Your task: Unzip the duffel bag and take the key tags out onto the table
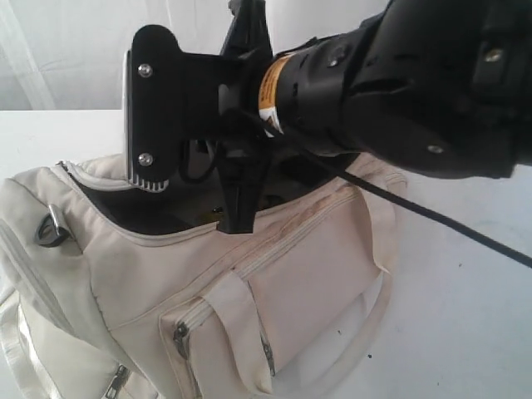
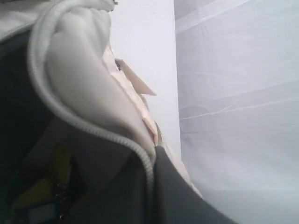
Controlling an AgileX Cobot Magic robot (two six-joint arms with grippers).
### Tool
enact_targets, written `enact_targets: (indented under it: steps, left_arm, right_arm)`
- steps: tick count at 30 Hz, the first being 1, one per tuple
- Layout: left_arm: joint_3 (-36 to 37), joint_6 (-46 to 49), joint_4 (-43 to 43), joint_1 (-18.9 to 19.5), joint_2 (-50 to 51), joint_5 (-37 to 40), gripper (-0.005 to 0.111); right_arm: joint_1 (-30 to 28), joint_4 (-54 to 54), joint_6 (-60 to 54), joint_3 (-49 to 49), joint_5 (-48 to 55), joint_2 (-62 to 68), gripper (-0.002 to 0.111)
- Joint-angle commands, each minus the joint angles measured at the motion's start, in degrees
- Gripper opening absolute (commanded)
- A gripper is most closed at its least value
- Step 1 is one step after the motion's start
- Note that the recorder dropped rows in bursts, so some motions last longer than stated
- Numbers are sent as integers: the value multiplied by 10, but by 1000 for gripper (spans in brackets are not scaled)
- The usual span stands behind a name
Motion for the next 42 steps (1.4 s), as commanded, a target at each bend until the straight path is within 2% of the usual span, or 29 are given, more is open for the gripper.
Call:
enact_targets:
  steps: [1,8,12,15,20,23,27,33,42]
  left_arm:
    - [38,19,-37,0,-43,-46,0]
    - [55,117,-133,0,-67,-119,0]
    - [72,246,-238,0,-64,-176,1]
    - [71,381,-351,0,-63,-196,16]
    - [64,614,-528,0,-63,-230,54]
    - [64,720,-607,0,-60,-253,66]
    - [64,823,-668,0,-39,-262,68]
    - [64,897,-716,0,13,-312,68]
    - [63,1085,-917,0,84,-362,67]
  right_arm:
    - [-22,-36,77,-25,-43,42,0]
    - [-44,-36,154,-85,-60,82,0]
    - [-44,-36,187,-104,-70,83,0]
    - [-44,-36,195,-106,-68,83,0]
    - [-44,-33,226,-106,-54,83,0]
    - [-44,-32,254,-106,-50,83,0]
    - [-44,-30,284,-106,-50,83,0]
    - [-44,-26,299,-106,-49,83,0]
    - [-44,-25,299,-106,-34,83,0]
